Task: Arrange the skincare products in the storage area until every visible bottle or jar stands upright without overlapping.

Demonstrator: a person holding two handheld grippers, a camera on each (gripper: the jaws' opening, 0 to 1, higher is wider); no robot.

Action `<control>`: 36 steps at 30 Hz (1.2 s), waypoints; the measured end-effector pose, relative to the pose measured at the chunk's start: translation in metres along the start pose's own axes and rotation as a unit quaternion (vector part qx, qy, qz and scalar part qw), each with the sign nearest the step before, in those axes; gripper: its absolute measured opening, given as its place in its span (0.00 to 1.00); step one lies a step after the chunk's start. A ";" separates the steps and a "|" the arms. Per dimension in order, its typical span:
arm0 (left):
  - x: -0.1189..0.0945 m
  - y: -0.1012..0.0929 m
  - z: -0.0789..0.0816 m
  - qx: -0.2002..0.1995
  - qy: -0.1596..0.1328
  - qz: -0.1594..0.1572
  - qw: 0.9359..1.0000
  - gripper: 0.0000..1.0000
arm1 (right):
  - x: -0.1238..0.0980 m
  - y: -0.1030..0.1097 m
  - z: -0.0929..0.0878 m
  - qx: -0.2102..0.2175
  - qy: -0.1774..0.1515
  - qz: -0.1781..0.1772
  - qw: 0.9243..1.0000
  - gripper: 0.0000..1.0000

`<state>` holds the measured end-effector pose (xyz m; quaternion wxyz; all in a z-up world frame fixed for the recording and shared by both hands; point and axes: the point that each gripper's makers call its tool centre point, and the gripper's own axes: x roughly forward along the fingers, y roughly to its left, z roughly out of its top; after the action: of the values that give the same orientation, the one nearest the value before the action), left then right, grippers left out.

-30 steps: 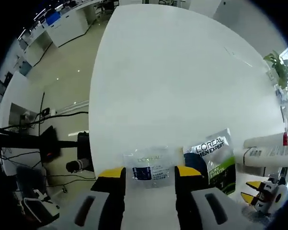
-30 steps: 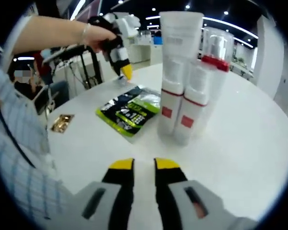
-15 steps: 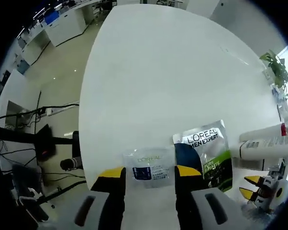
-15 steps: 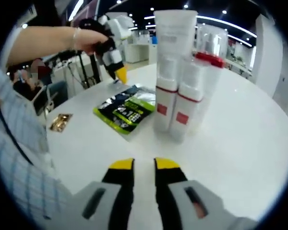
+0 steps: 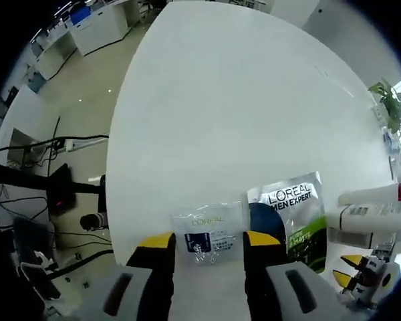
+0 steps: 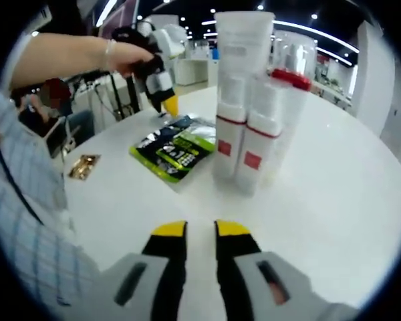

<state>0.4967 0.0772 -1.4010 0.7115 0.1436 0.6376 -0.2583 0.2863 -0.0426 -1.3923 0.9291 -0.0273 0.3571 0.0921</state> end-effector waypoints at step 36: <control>0.004 0.002 0.003 0.018 -0.093 0.046 0.994 0.42 | -0.001 -0.003 -0.007 0.000 0.001 0.001 1.000 0.14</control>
<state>0.5003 0.0771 -1.4050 0.7762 0.1606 0.5566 -0.2488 0.2812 -0.0467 -1.3972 0.9286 -0.0271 0.3582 0.0928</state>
